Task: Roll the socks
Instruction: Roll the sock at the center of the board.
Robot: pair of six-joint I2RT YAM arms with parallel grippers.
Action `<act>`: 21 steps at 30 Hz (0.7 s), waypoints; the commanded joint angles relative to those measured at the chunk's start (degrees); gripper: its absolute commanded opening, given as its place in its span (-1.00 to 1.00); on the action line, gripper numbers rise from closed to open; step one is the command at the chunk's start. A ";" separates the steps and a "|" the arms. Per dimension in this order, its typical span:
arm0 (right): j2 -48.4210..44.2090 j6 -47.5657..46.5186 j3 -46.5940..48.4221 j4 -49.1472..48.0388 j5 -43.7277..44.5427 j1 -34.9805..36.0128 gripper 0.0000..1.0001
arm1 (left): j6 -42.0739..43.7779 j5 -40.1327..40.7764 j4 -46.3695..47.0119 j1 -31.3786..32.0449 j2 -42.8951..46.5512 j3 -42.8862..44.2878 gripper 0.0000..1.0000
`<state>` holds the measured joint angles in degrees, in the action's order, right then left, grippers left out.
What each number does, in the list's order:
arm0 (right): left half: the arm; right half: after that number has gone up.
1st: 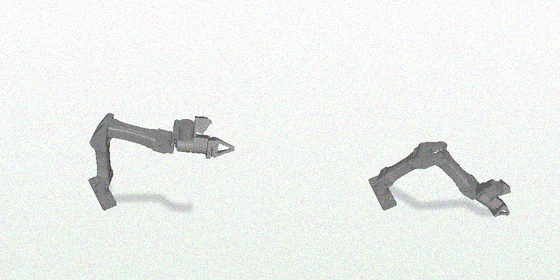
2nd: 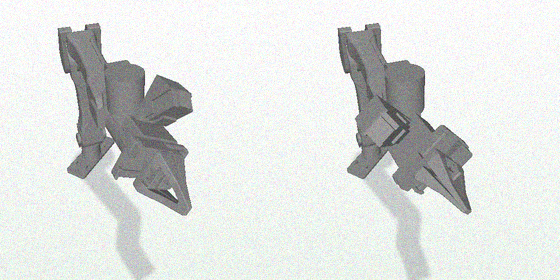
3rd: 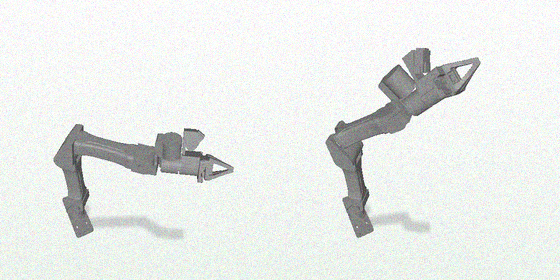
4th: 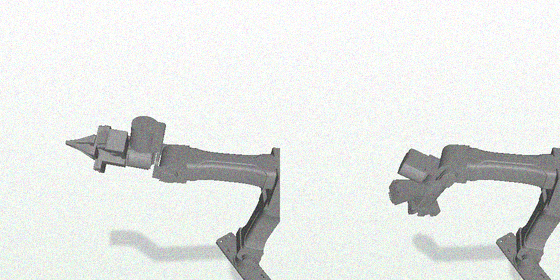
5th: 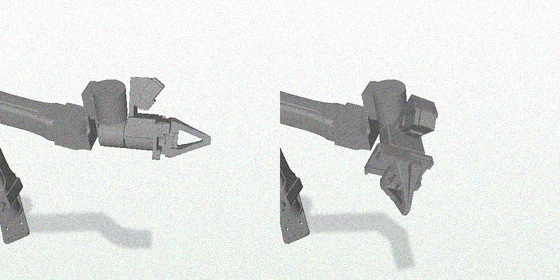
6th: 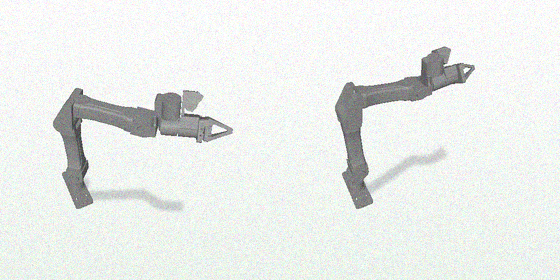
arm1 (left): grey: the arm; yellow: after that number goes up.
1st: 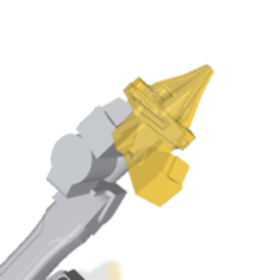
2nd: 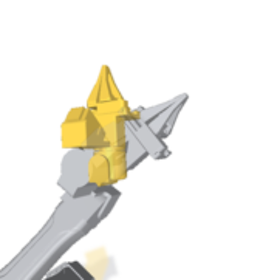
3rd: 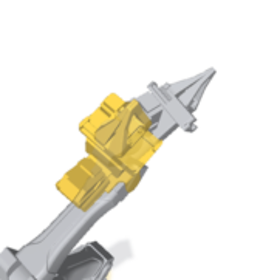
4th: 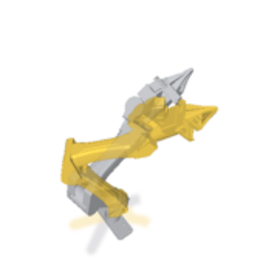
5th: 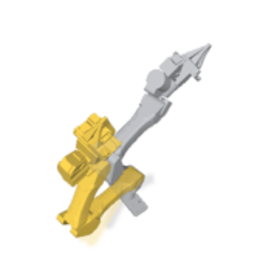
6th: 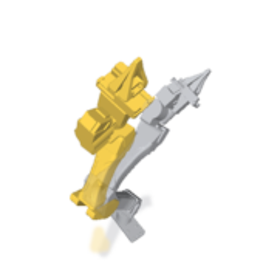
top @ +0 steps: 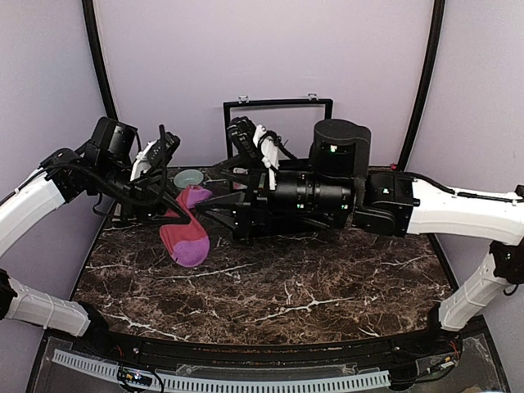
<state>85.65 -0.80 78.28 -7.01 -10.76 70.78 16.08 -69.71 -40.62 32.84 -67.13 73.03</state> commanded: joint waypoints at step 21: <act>9.03 -6.73 16.07 11.66 -27.68 -3.06 0.25 | -12.18 -19.16 7.08 -0.15 1.09 -4.79 -1.00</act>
<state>97.78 -8.84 94.80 7.51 -35.03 68.40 2.55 -87.66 -32.82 32.84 -67.13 68.42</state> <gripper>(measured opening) 0.608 0.128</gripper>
